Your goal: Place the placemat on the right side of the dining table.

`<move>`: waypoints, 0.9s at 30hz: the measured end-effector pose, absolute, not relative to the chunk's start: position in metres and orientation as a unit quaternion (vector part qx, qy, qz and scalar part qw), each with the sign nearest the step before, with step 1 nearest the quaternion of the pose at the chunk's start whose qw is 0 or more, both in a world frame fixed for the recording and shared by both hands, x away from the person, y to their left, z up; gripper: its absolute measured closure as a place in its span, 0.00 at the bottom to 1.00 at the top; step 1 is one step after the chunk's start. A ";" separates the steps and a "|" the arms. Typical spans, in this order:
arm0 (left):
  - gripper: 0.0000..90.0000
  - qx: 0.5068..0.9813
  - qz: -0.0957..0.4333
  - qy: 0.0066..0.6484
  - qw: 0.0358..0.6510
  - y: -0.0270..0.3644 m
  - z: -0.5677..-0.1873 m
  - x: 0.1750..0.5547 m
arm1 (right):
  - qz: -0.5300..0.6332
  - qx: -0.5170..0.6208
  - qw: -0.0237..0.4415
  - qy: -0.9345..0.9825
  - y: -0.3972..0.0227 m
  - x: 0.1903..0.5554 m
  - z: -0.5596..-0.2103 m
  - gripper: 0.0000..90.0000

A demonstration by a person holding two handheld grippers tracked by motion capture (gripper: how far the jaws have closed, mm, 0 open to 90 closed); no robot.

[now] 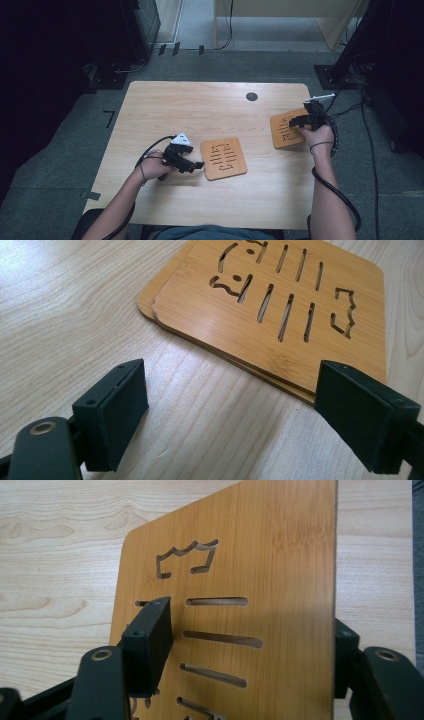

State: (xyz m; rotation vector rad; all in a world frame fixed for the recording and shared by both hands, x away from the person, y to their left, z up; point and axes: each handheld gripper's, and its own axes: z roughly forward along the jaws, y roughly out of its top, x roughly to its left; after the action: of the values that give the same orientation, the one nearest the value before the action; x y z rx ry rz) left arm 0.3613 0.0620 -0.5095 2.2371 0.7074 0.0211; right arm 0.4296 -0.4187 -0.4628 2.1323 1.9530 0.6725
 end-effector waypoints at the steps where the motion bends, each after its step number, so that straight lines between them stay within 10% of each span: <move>1: 0.14 0.879 0.008 0.278 0.387 0.062 -0.510 0.361 | 0.228 0.716 0.085 0.655 -0.420 0.430 -0.464 0.39; 27: 0.14 0.879 0.011 0.278 0.386 0.062 -0.510 0.361 | 0.232 0.715 0.089 0.653 -0.423 0.432 -0.488 0.21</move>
State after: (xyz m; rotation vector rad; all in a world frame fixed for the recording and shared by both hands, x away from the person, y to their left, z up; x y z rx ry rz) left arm 0.3609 0.0617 -0.5095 2.2390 0.7070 0.0269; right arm 0.4322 -0.4227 -0.4880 2.1272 1.9429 0.6914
